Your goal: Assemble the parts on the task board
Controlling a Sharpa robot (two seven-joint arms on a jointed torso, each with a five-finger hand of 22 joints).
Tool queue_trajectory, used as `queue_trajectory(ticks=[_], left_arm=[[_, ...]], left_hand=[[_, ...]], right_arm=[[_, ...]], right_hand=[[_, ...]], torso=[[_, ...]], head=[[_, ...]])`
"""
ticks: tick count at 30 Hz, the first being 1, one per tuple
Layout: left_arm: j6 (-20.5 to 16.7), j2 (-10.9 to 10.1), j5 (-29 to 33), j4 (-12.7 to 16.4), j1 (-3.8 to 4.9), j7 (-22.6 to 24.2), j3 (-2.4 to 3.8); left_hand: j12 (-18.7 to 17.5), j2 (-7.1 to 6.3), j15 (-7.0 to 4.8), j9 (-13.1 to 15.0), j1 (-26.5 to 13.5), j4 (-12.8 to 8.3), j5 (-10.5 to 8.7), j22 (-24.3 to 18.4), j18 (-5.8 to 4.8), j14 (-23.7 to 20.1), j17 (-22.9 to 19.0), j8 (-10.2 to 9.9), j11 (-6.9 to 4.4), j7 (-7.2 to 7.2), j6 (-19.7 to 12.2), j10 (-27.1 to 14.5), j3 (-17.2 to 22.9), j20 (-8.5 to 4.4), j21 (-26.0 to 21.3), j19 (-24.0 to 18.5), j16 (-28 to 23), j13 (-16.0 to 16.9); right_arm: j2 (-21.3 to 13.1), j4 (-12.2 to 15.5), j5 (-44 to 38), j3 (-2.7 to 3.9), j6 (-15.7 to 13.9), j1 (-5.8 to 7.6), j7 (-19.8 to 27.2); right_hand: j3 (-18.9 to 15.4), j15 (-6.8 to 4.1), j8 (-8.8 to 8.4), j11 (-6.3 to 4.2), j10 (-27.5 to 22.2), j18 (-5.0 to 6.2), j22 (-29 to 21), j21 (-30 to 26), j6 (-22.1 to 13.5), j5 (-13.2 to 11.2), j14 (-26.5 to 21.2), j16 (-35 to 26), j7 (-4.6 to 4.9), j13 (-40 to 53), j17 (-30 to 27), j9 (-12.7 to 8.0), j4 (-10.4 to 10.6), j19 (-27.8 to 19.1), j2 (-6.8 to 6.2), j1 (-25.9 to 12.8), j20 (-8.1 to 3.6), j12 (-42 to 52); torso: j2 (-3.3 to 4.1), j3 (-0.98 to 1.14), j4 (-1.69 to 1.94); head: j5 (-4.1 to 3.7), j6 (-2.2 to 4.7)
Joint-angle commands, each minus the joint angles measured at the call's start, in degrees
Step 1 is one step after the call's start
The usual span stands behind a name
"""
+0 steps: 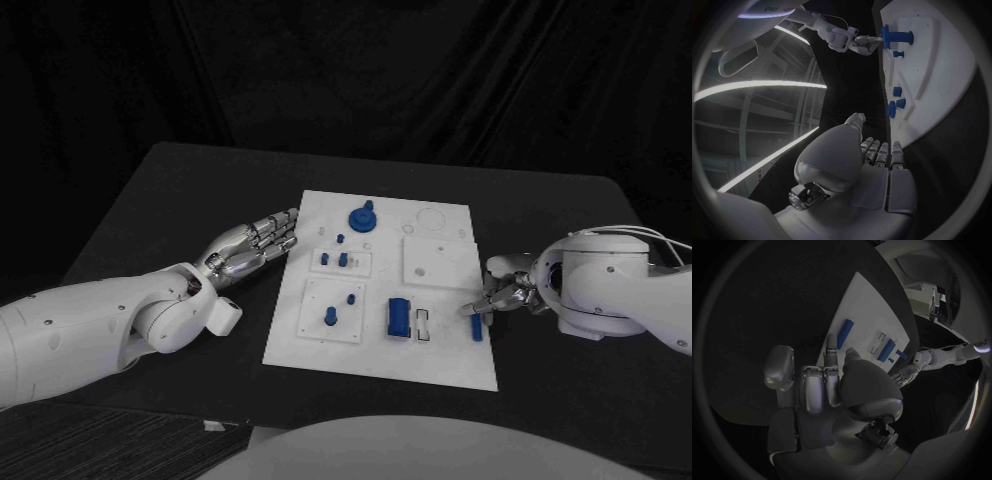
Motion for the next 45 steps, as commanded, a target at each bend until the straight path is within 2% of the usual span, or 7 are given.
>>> queue_trajectory(ticks=[1, 8, 12, 15, 24, 37, 45], left_arm=[[0.64, 0.13, 0.25, 0.04, -0.07, 0.55, 0.05], [0.76, 0.13, 0.25, 0.04, -0.07, 0.42, 0.05], [0.81, 0.11, 0.25, 0.03, -0.07, 0.36, 0.05], [0.9, 0.12, 0.25, 0.03, -0.08, 0.29, 0.05], [1.12, 0.27, 0.25, -0.04, -0.09, 0.13, 0.05], [1.3, 0.27, 0.25, -0.07, -0.1, 0.03, 0.05], [1.34, 0.21, 0.25, -0.08, -0.11, 0.1, 0.05]], left_hand=[[0.92, -0.03, 0.85, 0.5, 0.22, -0.39, 0.8, -0.57, -3.97, 0.27, -0.41, 0.76, 0.55, 0.09, 0.48, -0.28, 0.99, 0.29, -0.53, 0.16, -0.81, 0.41], [1.0, -0.03, 0.88, 0.5, 0.21, -0.44, 0.81, -0.56, -3.97, 0.27, -0.41, 0.76, 0.64, 0.17, 0.52, -0.26, 1.05, 0.31, -0.53, 0.16, -0.81, 0.42], [1.0, -0.03, 0.88, 0.5, 0.21, -0.44, 0.81, -0.56, -3.97, 0.27, -0.41, 0.76, 0.64, 0.17, 0.52, -0.26, 1.05, 0.31, -0.53, 0.16, -0.81, 0.42], [1.05, -0.04, 0.91, 0.51, 0.2, -0.48, 0.82, -0.56, -3.97, 0.27, -0.41, 0.77, 0.72, 0.25, 0.56, -0.24, 1.1, 0.33, -0.52, 0.17, -0.81, 0.43], [1.08, -0.04, 0.92, 0.51, 0.19, -0.51, 0.82, -0.56, -3.97, 0.27, -0.41, 0.77, 0.76, 0.29, 0.59, -0.23, 1.13, 0.33, -0.52, 0.17, -0.81, 0.44], [1.25, -0.03, 0.99, 0.51, 0.16, -0.63, 0.83, -0.55, -3.99, 0.27, -0.41, 0.77, 0.96, 0.49, 0.64, -0.17, 1.28, 0.39, -0.52, 0.17, -0.81, 0.46], [1.3, -0.02, 1.04, 0.51, 0.14, -0.71, 0.85, -0.55, -4.01, 0.27, -0.41, 0.77, 1.09, 0.61, 0.66, -0.13, 1.38, 0.43, -0.51, 0.18, -0.81, 0.47]], right_arm=[[0.07, -0.02, 0.61, 0.0, 0.25, -0.18, -1.03], [0.34, -0.08, 0.67, 0.0, 0.55, -0.26, -1.07], [0.48, -0.06, 0.68, 0.0, 0.63, -0.32, -1.08], [0.64, 0.02, 0.69, 0.0, 0.76, -0.4, -1.1], [1.23, 0.15, 0.69, 0.01, 0.26, -1.07, -1.17], [1.71, 0.17, 1.31, 0.01, -3.66, -2.12, -1.25], [1.49, 0.37, 7.84, 0.02, -9.12, -2.22, -1.02]], right_hand=[[-0.35, 0.33, -0.74, 0.32, 5.97, 0.82, 7.8, -1.26, -0.12, -0.12, 5.55, 0.04, 0.11, 15.13, 13.44, -0.65, -0.19, -0.45, -1.26, 1.18, -0.04, 0.95], [0.0, 0.6, -1.82, 0.69, 5.97, 1.11, 7.15, -3.44, -1.3, 0.87, 5.3, -0.63, 0.55, 15.13, 12.28, -1.09, -0.88, -0.85, -1.79, 2.37, 0.18, 0.95], [0.73, 0.74, -2.41, 0.86, 5.97, 1.27, 6.75, -4.69, -1.89, 3.67, 5.17, -1.02, 0.75, 15.13, 11.64, -1.33, -2.26, -0.98, -2.37, 4.41, 0.32, 0.95], [1.8, 0.82, -3.12, 0.99, 5.97, 1.45, 6.31, -6.14, -2.93, 6.01, 5.07, -1.3, 0.92, 15.13, 11.19, -1.64, -4.84, -1.19, -3.52, 7.86, 0.41, 0.95], [3.65, 1.42, -3.63, 1.76, 5.97, 1.86, 5.25, -9.73, -5.88, 8.82, 4.77, -2.13, 1.81, 15.13, 9.91, -2.34, -8.18, -1.87, -4.56, 11.71, 0.87, 0.95], [6.43, 1.15, -1.49, 1.3, 5.97, 2.07, 4.83, -11.22, -4.94, 12.51, 4.74, -2.33, 1.17, 15.13, 9.64, -1.29, -11.7, -1.75, -4.67, 14.74, 0.81, 0.95], [10.35, 0.8, 1.1, 0.96, 5.97, 2.02, 4.88, -11.91, -5.63, 26.04, 4.72, -2.51, 0.91, 15.13, 9.43, 1.79, -14.38, -1.4, -6.52, 13.8, 0.39, 0.95]], torso=[[0.01, 0.0, -0.01], [0.02, 0.0, -0.01], [0.04, 0.0, 0.01], [0.04, 0.0, 0.03], [-0.01, -0.01, 0.03], [0.01, 0.0, -0.01], [-0.01, -0.01, 0.0]], head=[[0.01, -0.01], [0.12, -0.01], [0.12, -0.01], [0.09, -0.01], [0.12, -0.01], [0.32, -0.01], [0.42, -0.01]])
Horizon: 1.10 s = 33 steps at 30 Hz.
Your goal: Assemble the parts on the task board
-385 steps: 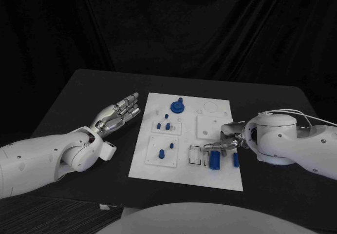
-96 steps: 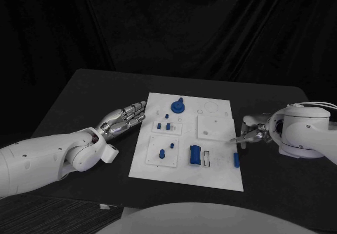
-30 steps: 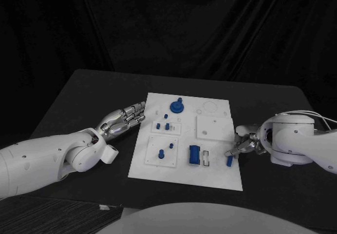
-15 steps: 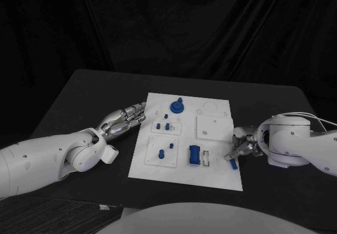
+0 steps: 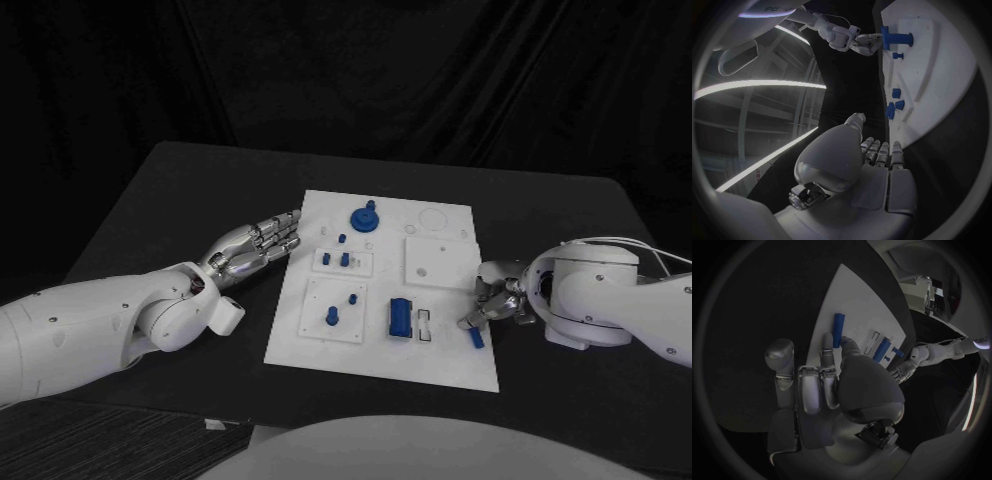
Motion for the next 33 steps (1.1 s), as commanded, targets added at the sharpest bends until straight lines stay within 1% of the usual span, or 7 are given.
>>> queue_trajectory(ticks=[1, 4, 7, 10, 15, 23, 33], left_arm=[[0.72, 0.03, 0.25, 0.08, -0.08, 0.68, 0.05], [0.74, 0.01, 0.25, 0.07, -0.08, 0.69, 0.05], [0.79, 0.03, 0.25, 0.01, -0.09, 0.7, 0.05], [0.82, 0.06, 0.25, -0.04, -0.09, 0.7, 0.05], [0.9, 0.12, 0.25, -0.09, -0.09, 0.68, 0.05], [1.15, 0.16, 0.25, -0.14, -0.1, 0.5, 0.05], [1.24, 0.16, 0.25, -0.11, -0.11, 0.49, 0.05]], left_hand=[[1.29, -0.02, 0.65, 0.51, 0.14, -0.7, 0.84, -0.55, -4.01, -0.12, -0.41, 0.77, 0.65, 0.39, 0.45, -0.17, 1.38, 0.42, -0.51, 0.19, -0.81, 0.47], [1.29, -0.02, 0.65, 0.51, 0.14, -0.7, 0.84, -0.55, -4.01, -0.12, -0.41, 0.77, 0.65, 0.39, 0.45, -0.17, 1.38, 0.42, -0.51, 0.19, -0.81, 0.47], [1.29, -0.02, 0.65, 0.51, 0.14, -0.7, 0.84, -0.55, -4.01, -0.12, -0.41, 0.77, 0.65, 0.39, 0.45, -0.17, 1.38, 0.42, -0.51, 0.19, -0.81, 0.47], [1.37, -0.01, 0.7, 0.51, 0.13, -0.77, 0.85, -0.55, -4.02, -0.12, -0.41, 0.77, 0.76, 0.5, 0.5, -0.13, 1.47, 0.45, -0.51, 0.19, -0.81, 0.48], [1.37, -0.01, 0.7, 0.51, 0.13, -0.77, 0.85, -0.55, -4.02, -0.12, -0.41, 0.77, 0.76, 0.5, 0.5, -0.13, 1.47, 0.45, -0.51, 0.19, -0.81, 0.48], [1.45, 0.01, 0.75, 0.52, 0.12, -0.83, 0.86, -0.54, -4.03, -0.12, -0.41, 0.78, 0.85, 0.59, 0.53, -0.1, 1.55, 0.48, -0.5, 0.2, -0.81, 0.49], [1.51, 0.02, 0.8, 0.51, 0.1, -0.88, 0.86, -0.54, -4.04, -0.12, -0.41, 0.77, 0.94, 0.67, 0.51, -0.07, 1.63, 0.52, -0.5, 0.2, -0.81, 0.5]], right_arm=[[-0.11, 0.14, 6.71, -0.17, -5.48, -0.35, -0.87], [-0.32, 0.25, 11.91, -0.17, -7.24, -0.34, -0.73], [-0.58, 0.35, 18.05, -0.16, -8.87, -0.28, -0.58], [-0.74, 0.45, 23.91, -0.16, -10.56, -0.07, -0.42], [-0.61, 0.51, 31.07, -0.16, -12.92, 0.25, -0.16], [0.65, 0.15, 36.52, -0.16, -15.23, 0.36, 0.2], [2.1, -0.63, 37.73, -0.17, -17.58, 0.02, 0.45]], right_hand=[[10.61, -1.1, 0.16, -0.77, 5.68, 1.98, 4.94, -1.15, -2.36, 9.88, 4.64, -0.73, -0.82, 15.14, 9.29, -0.6, -4.5, 0.48, -1.79, 2.3, -0.27, 0.95], [13.42, -1.13, 1.7, -0.86, 5.68, 1.91, 5.22, -0.95, -3.02, 12.23, 4.46, -1.3, -0.84, 15.14, 8.39, 1.42, -5.71, 0.77, -2.55, 0.8, -0.33, 0.95], [14.16, -1.19, 2.08, -0.88, 5.68, 1.88, 5.35, -0.77, -3.29, 12.45, 4.51, -1.19, -0.87, 15.14, 8.55, 1.96, -6.02, 0.91, -2.78, 0.28, -0.35, 0.95], [15.88, -1.29, 3.05, -0.98, 5.68, 1.64, 5.98, 0.81, -3.87, 12.67, 4.87, -0.3, -0.99, 15.14, 9.9, 3.31, -6.59, 1.54, -3.13, -1.33, -0.45, 0.95], [17.07, -1.4, 3.75, -1.11, 5.68, 1.51, 6.42, 1.73, -4.13, 12.93, 4.97, -0.01, -1.13, 15.14, 10.29, 4.22, -6.77, 1.94, -3.28, -2.75, -0.56, 0.95], [17.96, -1.46, 4.24, -1.19, 5.68, 1.47, 6.67, 2.02, -4.41, 12.45, 5.04, 0.23, -1.22, 15.14, 10.62, 4.89, -6.79, 2.06, -3.34, -4.03, -0.63, 0.95], [18.58, -1.48, 4.52, -1.22, 5.68, 1.45, 6.8, 2.09, -4.57, 12.32, 5.09, 0.41, -1.27, 15.14, 10.9, 5.28, -6.59, 2.07, -3.13, -4.88, -0.65, 0.95]], torso=[[-0.01, -0.01, 0.0], [-0.01, -0.01, 0.0], [-0.01, -0.01, 0.0], [0.0, 0.0, 0.0], [-0.01, 0.0, 0.0], [-0.01, 0.0, 0.0], [0.03, 0.0, 0.03]], head=[[0.08, -0.01], [0.06, -0.01], [0.07, -0.01], [0.06, -0.01], [0.02, -0.01], [-0.12, -0.01], [-0.26, -0.01]])
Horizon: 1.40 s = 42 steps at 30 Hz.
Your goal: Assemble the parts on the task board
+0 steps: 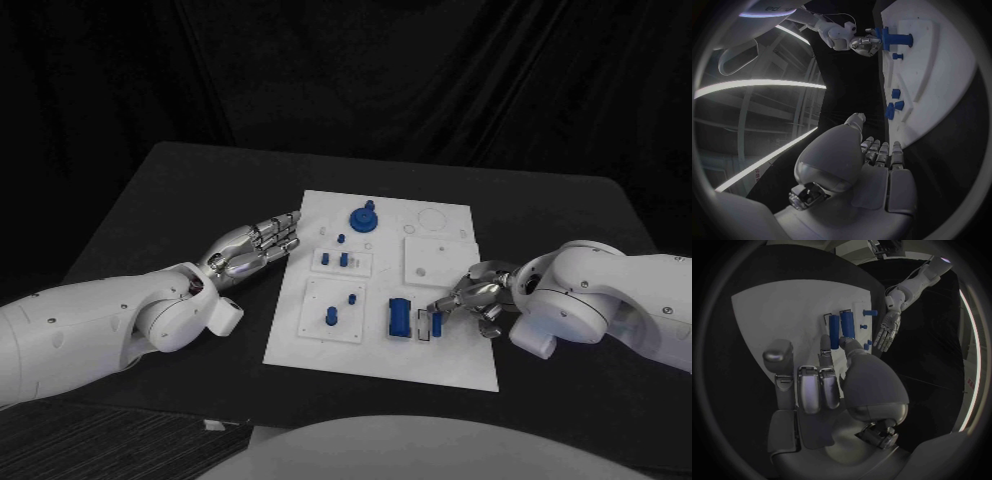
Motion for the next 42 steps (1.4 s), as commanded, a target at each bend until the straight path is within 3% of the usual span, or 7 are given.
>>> queue_trajectory(ticks=[1, 6, 14, 34, 35, 42], left_arm=[[0.76, 0.09, 0.25, 0.09, -0.08, 0.63, 0.05], [0.79, 0.07, 0.25, 0.13, -0.09, 0.63, 0.05], [0.89, 0.08, 0.25, 0.13, -0.09, 0.57, 0.05], [1.16, 0.21, 0.25, 0.05, -0.11, 0.5, 0.05], [1.16, 0.22, 0.25, 0.05, -0.11, 0.5, 0.05], [1.26, 0.2, 0.25, 0.06, -0.11, 0.44, 0.05]], left_hand=[[1.49, 0.02, 0.79, 0.51, 0.1, -0.88, 0.86, -0.54, -4.04, -0.13, -0.41, 0.77, 0.75, 0.28, 0.13, -0.24, 1.63, 0.51, -0.5, 0.2, -0.81, 0.49], [1.49, 0.02, 0.79, 0.51, 0.1, -0.88, 0.86, -0.54, -4.04, -0.13, -0.41, 0.77, 0.75, 0.28, 0.13, -0.24, 1.63, 0.51, -0.5, 0.2, -0.81, 0.49], [1.49, 0.02, 0.79, 0.51, 0.1, -0.88, 0.86, -0.54, -4.04, -0.13, -0.41, 0.77, 0.75, 0.28, 0.13, -0.24, 1.63, 0.51, -0.5, 0.2, -0.81, 0.49], [1.56, 0.03, 0.93, 0.51, 0.05, -1.01, 0.88, -0.53, -4.08, -0.13, -0.41, 0.76, 0.89, 0.42, 0.14, -0.18, 1.81, 0.61, -0.49, 0.22, -0.81, 0.5], [1.56, 0.03, 0.93, 0.51, 0.05, -1.01, 0.88, -0.53, -4.08, -0.13, -0.41, 0.76, 0.89, 0.42, 0.14, -0.18, 1.81, 0.61, -0.49, 0.22, -0.81, 0.5], [1.62, 0.04, 1.12, 0.51, 0.0, -1.11, 0.88, -0.51, -4.12, -0.13, -0.41, 0.76, 0.99, 0.5, 0.16, -0.15, 1.94, 0.76, -0.47, 0.24, -0.81, 0.5]], right_arm=[[0.3, -0.19, 2.17, -0.01, -3.05, -0.27, 0.16], [0.88, -0.37, 1.36, -0.01, -4.02, -0.63, 0.14], [1.23, -0.32, -1.67, -0.01, -4.64, -0.84, -0.03], [2.23, -0.31, -3.42, -0.02, -2.8, -1.56, -0.33], [2.28, -0.3, -3.5, -0.02, -2.67, -1.59, -0.35], [2.68, -0.47, -3.68, -0.02, -2.02, -1.72, -0.39]], right_hand=[[8.44, -1.5, 2.76, -1.53, 5.98, 1.46, 6.85, 1.58, -1.79, 4.16, 5.11, 0.84, -0.85, 15.14, 10.93, 3.69, -2.3, 0.73, 0.6, 0.33, -0.16, 0.95], [8.99, -1.51, 2.99, -1.52, 5.98, 1.53, 6.87, 1.08, -2.3, 2.84, 5.06, 0.75, -0.86, 15.14, 10.74, 4.12, -2.42, 0.59, 0.42, -0.2, -0.15, 0.95], [9.65, -1.49, 3.52, -1.54, 5.98, 1.56, 7.03, 0.81, -3.03, -1.46, 5.05, 0.78, -0.92, 15.14, 10.74, 4.97, -2.64, 0.49, 0.26, -0.95, -0.13, 0.95], [9.88, -1.43, 3.63, -1.46, 5.98, 1.65, 6.97, 0.12, -3.79, -4.94, 4.97, 0.62, -0.84, 15.14, 10.42, 5.37, -2.54, 0.38, 0.37, -1.5, -0.08, 0.95], [9.77, -1.41, 3.68, -1.44, 5.98, 1.65, 6.96, 0.04, -3.89, -6.82, 4.96, 0.59, -0.84, 15.14, 10.37, 5.46, -2.39, 0.37, 0.4, -1.76, -0.05, 0.95], [9.5, -1.39, 3.74, -1.43, 5.98, 1.68, 6.94, -0.19, -3.97, -10.05, 4.94, 0.55, -0.84, 15.14, 10.28, 5.57, -1.96, 0.39, 0.51, -2.24, -0.02, 0.95]], torso=[[0.05, 0.0, 0.03], [0.04, 0.0, 0.03], [0.02, -0.01, -0.03], [0.02, 0.01, 0.02], [0.02, 0.0, 0.01], [0.04, 0.0, -0.01]], head=[[-0.12, -0.01], [-0.08, -0.01], [-0.03, -0.01], [0.11, -0.01], [0.12, -0.01], [0.25, -0.01]])
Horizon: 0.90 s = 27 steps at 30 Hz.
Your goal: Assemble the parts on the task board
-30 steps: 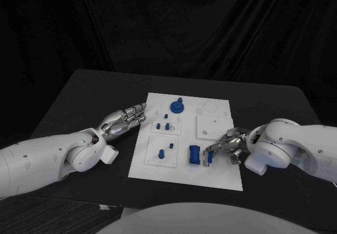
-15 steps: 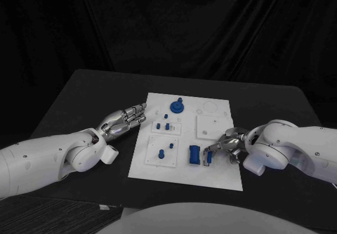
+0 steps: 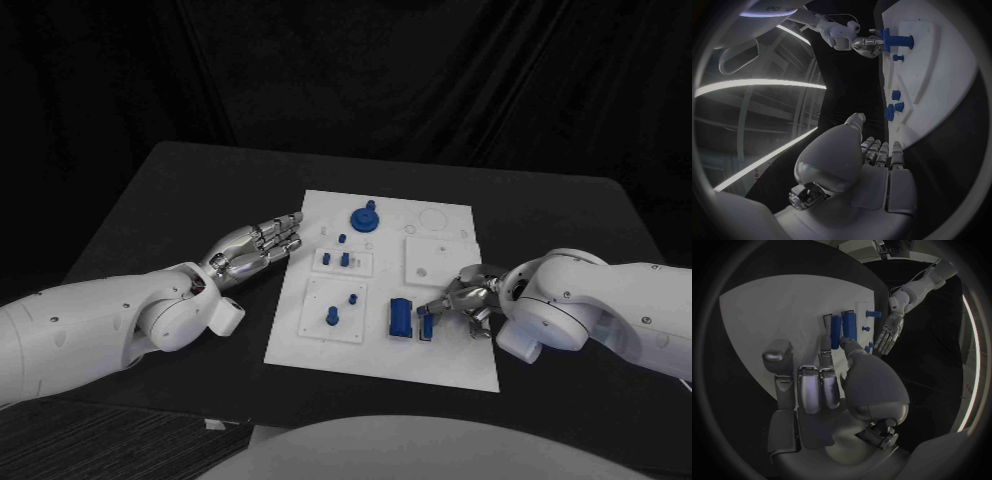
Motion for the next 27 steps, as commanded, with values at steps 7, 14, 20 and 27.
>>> queue_trajectory(ticks=[7, 14, 20, 27], left_arm=[[0.77, 0.13, 0.25, 0.04, -0.09, 0.58, 0.05], [0.84, 0.14, 0.25, 0.02, -0.1, 0.56, 0.05], [0.89, 0.14, 0.25, 0.03, -0.11, 0.52, 0.05], [0.96, 0.24, 0.25, -0.03, -0.12, 0.51, 0.05]], left_hand=[[0.97, 0.04, 1.1, 0.51, 0.0, -1.1, 0.88, -0.51, -4.12, -0.12, -0.41, 0.76, 0.5, 0.49, 0.16, -0.25, 1.94, 0.3, -0.47, 0.7, -0.81, 0.5], [0.97, 0.04, 1.1, 0.51, 0.0, -1.1, 0.88, -0.51, -4.12, -0.12, -0.41, 0.76, 0.5, 0.49, 0.16, -0.25, 1.94, 0.3, -0.47, 0.7, -0.81, 0.5], [0.98, 0.04, 1.13, 0.51, -0.01, -1.11, 0.88, -0.51, -4.13, -0.12, -0.41, 0.76, 0.51, 0.5, 0.16, -0.25, 1.96, 0.32, -0.47, 0.71, -0.81, 0.5], [0.99, 0.05, 1.25, 0.51, -0.04, -1.17, 0.88, -0.51, -4.15, -0.12, -0.41, 0.75, 0.57, 0.55, 0.15, -0.24, 2.04, 0.42, -0.46, 0.71, -0.81, 0.5]], right_arm=[[0.43, -0.26, -0.87, 0.0, 1.45, -0.29, -0.47], [0.52, -0.36, -2.24, 0.0, 1.75, -0.38, -0.57], [0.52, -0.34, -2.55, 0.0, 2.03, -0.45, -0.62], [0.32, -0.14, -3.36, 0.0, 2.41, -0.5, -0.66]], right_hand=[[5.08, -1.35, 1.16, -1.38, 5.99, 1.68, 6.95, -0.34, -2.77, -4.58, 4.94, 0.57, -0.82, 15.14, 10.28, 1.4, -0.48, 0.46, 0.74, -1.37, 0.01, 0.95], [4.37, -1.32, 1.13, -1.35, 5.99, 1.7, 6.92, -0.58, -2.63, -7.41, 4.93, 0.57, -0.79, 15.14, 10.24, 1.32, 0.25, 0.5, 0.74, -1.82, 0.04, 0.95], [4.01, -1.31, 1.11, -1.34, 5.99, 1.71, 6.91, -0.65, -2.58, -8.75, 4.94, 0.58, -0.79, 15.14, 10.25, 1.29, 0.58, 0.52, 0.74, -1.94, 0.05, 0.95], [3.77, -1.32, 1.13, -1.34, 5.99, 1.7, 6.93, -0.59, -2.52, -9.48, 4.95, 0.62, -0.79, 15.14, 10.31, 1.29, 0.71, 0.57, 0.68, -1.97, 0.05, 0.95]], torso=[[-0.02, -0.01, 0.02], [0.04, -0.01, 0.01], [0.01, -0.01, 0.01], [-0.02, -0.01, -0.01]], head=[[0.06, -0.01], [0.07, -0.01], [0.04, -0.01], [0.08, -0.01]])
